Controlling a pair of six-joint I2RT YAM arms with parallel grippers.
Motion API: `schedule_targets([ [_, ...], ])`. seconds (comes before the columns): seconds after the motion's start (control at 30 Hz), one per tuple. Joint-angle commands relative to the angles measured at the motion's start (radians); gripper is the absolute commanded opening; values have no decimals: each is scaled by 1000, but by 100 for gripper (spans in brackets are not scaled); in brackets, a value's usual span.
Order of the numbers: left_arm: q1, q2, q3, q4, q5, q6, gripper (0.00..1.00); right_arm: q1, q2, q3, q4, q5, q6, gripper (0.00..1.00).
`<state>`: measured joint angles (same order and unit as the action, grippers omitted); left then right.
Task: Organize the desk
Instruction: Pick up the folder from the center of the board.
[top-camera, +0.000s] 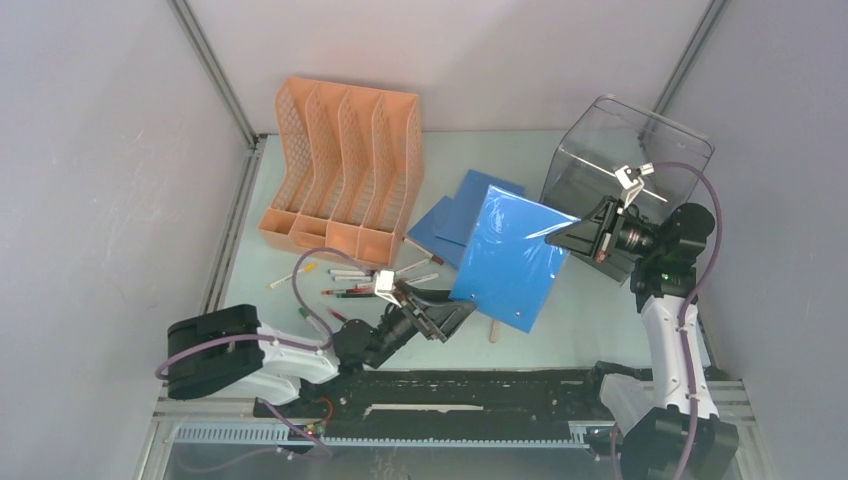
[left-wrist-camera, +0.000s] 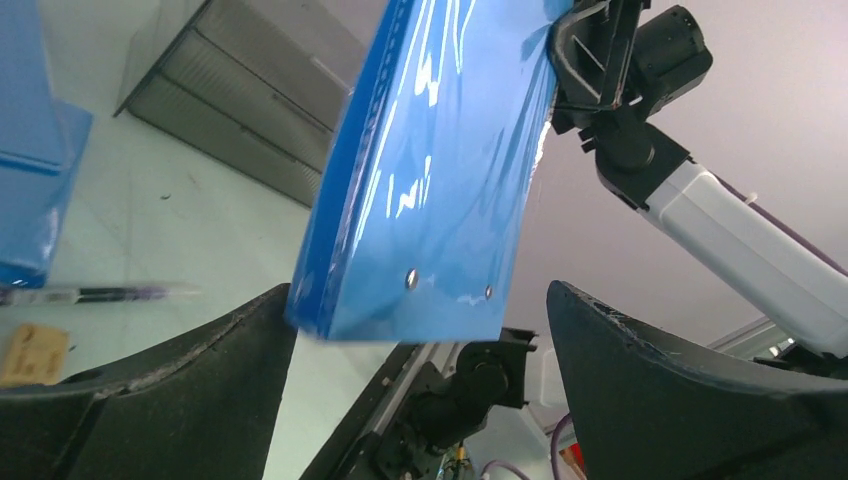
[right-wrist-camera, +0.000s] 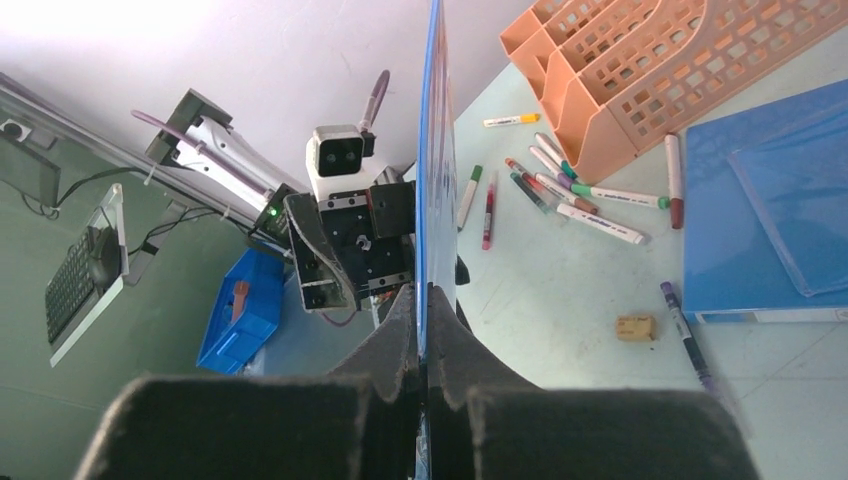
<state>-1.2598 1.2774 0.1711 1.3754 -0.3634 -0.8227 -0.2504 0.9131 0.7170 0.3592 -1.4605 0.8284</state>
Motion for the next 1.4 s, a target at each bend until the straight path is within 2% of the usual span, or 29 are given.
schedule_targets([
  [0.0,5,78,105,54,-3,-18,100,29,11,1,49,4,31,0],
  [0.1,5,139,140,101,-10,-45,99,42,15,1,45,5,24,0],
  [0.17,8,171,155,143,-19,-81,93,47,15,1,39,3,18,0],
  [0.3,23,190,186,145,2,-127,69,48,13,1,26,3,4,0],
  [0.37,25,181,188,145,3,-129,53,48,11,1,14,6,-8,0],
  [0.6,25,117,158,145,19,-109,18,48,15,1,-16,16,-45,0],
  [0.7,29,92,150,145,77,-60,2,51,19,1,-27,18,-65,0],
  [0.73,32,84,149,145,100,-46,0,54,19,1,-30,18,-75,0],
  [0.8,41,73,144,145,140,-40,0,64,19,1,-36,20,-93,10],
  [0.97,78,32,111,145,192,-60,0,93,3,2,-65,27,-154,46],
  [1.13,134,-44,35,145,211,-53,0,102,-9,33,-207,44,-287,87],
  [1.2,163,-86,-9,144,215,-53,0,103,-10,36,-214,46,-299,93],
  [1.37,241,-240,-137,134,207,-43,0,103,-13,44,-248,52,-337,96],
])
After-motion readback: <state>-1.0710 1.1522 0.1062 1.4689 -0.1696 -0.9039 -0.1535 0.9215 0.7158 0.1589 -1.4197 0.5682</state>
